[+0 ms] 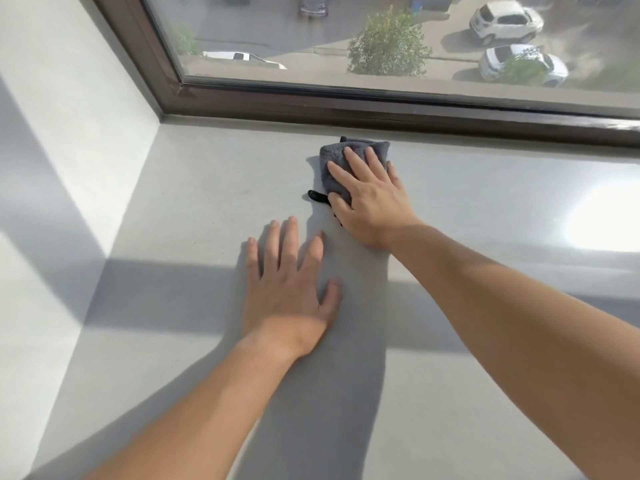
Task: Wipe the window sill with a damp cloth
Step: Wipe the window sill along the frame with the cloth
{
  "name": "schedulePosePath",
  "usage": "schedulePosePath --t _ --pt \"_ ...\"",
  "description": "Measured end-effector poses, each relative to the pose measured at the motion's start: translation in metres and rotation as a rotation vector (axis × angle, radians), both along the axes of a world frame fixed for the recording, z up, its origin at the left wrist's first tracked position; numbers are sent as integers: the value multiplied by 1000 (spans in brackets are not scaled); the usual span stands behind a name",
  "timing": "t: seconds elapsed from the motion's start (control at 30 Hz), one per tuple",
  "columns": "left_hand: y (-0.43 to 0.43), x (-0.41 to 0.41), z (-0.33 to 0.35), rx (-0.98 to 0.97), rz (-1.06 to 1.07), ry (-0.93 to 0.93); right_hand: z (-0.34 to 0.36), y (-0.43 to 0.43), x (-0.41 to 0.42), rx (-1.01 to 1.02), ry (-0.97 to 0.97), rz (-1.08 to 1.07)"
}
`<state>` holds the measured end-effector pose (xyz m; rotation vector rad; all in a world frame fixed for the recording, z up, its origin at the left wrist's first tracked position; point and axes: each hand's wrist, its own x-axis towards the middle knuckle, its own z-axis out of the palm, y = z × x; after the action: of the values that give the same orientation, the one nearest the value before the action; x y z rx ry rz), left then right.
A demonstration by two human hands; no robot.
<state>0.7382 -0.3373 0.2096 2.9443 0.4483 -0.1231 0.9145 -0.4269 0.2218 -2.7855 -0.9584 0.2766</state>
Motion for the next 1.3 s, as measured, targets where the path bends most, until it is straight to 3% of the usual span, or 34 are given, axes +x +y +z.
schedulePosePath --t 0.07,0.23,0.3,0.37,0.47,0.63,0.73,0.9,0.97,1.17,1.23,1.3 --pt "-1 -1 0 -13 1 11 -1 -31 24 -15 -15 -59" --pt "-4 -1 2 -33 2 9 0 -75 59 -40 -8 -514" --pt "-5 -1 2 -39 2 18 -2 -44 47 -16 -17 -452" --pt "-4 0 0 -35 10 12 -4 -17 31 2 -42 -238" --pt "-4 -1 -2 -10 4 13 -3 -29 35 3 -15 -69" --pt "-4 -1 -2 18 3 27 0 -127 76 -18 -1 -443" --pt "-5 -2 0 8 9 24 1 -128 74 -9 0 -565" --pt "-7 -2 1 -15 25 -19 -4 -77 29 22 -24 -150" --pt "-13 -2 4 -35 36 -49 -2 -89 40 10 -3 -74" --pt "-76 -7 6 -128 -5 -84 2 -169 84 7 -1 -525" --pt "-85 -8 0 -94 13 -75 3 -154 70 17 -6 -486" --pt "-86 -7 -2 -44 16 -85 3 -131 43 35 -22 -286"
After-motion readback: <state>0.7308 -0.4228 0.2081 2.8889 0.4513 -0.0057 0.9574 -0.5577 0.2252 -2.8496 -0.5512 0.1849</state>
